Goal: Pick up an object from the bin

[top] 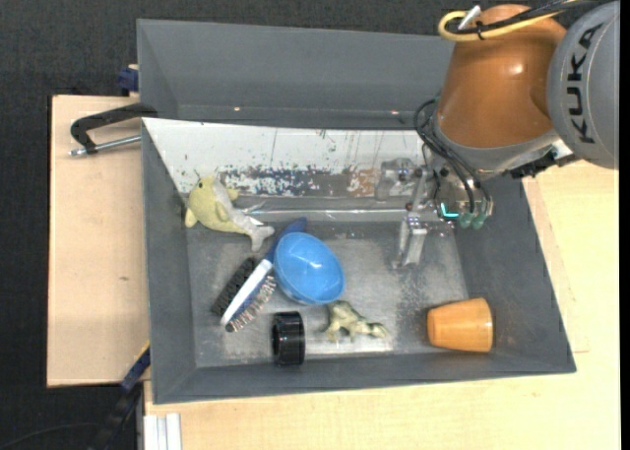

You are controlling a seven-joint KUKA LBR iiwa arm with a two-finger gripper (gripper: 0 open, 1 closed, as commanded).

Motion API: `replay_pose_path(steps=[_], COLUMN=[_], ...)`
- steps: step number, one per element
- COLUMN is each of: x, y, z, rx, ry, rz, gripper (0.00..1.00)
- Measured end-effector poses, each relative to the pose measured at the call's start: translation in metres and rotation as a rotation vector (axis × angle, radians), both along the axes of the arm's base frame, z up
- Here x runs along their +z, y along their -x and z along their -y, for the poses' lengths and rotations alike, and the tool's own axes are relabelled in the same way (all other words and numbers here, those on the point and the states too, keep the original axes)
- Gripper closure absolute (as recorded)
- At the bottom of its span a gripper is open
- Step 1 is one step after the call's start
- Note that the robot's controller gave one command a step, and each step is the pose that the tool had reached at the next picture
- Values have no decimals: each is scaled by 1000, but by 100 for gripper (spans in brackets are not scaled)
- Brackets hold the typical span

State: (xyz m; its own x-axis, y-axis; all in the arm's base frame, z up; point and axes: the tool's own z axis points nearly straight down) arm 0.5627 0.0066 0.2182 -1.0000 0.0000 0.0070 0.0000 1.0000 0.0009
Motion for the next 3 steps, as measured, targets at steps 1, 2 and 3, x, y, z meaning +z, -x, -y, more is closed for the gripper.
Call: replay_pose_path(steps=[1, 2, 3], x=[-115, -110, -147], y=[34, 33, 44], z=[-14, -33, -32], rx=[97, 200, 319], ry=[-1, -1, -1], rz=[-2, 7, 5], gripper=[0, 0, 0])
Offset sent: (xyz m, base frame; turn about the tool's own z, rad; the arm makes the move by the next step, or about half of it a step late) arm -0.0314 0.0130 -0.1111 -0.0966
